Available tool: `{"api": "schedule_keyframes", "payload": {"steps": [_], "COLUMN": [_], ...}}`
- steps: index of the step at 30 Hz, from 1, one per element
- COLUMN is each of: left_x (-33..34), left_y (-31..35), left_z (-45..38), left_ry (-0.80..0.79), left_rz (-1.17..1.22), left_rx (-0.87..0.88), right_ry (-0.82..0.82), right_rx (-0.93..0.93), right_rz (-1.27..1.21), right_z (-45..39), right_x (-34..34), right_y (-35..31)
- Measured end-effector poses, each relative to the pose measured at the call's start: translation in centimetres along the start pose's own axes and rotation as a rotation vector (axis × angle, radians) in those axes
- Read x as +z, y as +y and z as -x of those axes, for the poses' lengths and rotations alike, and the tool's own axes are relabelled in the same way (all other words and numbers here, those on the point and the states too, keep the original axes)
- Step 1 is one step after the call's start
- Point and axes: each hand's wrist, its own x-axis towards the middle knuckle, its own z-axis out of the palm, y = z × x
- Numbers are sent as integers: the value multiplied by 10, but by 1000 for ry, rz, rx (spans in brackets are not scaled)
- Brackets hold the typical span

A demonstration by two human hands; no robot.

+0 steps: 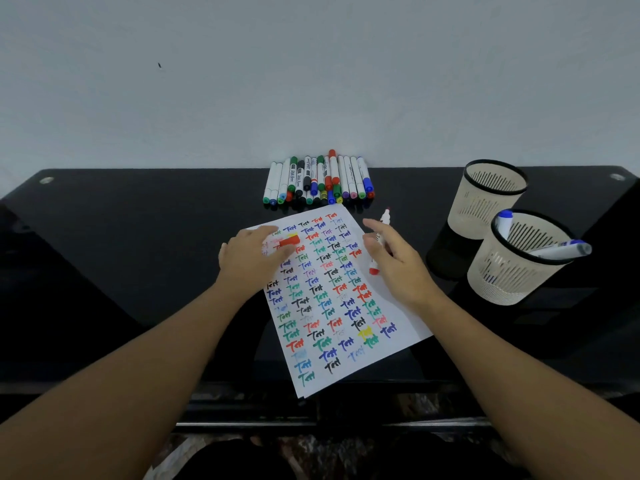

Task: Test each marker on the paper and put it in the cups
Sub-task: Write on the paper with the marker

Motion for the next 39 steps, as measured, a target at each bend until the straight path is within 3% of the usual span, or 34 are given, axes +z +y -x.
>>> {"api": "schedule_keyframes", "payload": {"steps": [6, 9, 11, 15, 18, 26, 39], "left_x": [13, 12, 11, 14, 13, 11, 13], "left_y": [7, 9, 9, 6, 9, 14, 14], "left_z": [9, 11, 12, 12, 15, 25, 25], "left_ry": [172, 237, 271, 304, 279, 286, 283], "left_rz": [70, 83, 125, 258, 281, 263, 205], "left_rx": [-5, 16, 49, 159, 190, 370, 395], "right_ry": [32, 45, 38, -72, -125, -118, -127], "right_rx": [-21, 65, 65, -130, -200, -214, -247], "right_rz": [23, 48, 199, 684, 852, 858, 788], "right_z": [-4, -10, -16, -26, -31, -37, -36], "right_x": [-1, -5, -7, -6, -2, 8, 12], "right_y": [1, -4, -6, -16, -24, -21, -16]}}
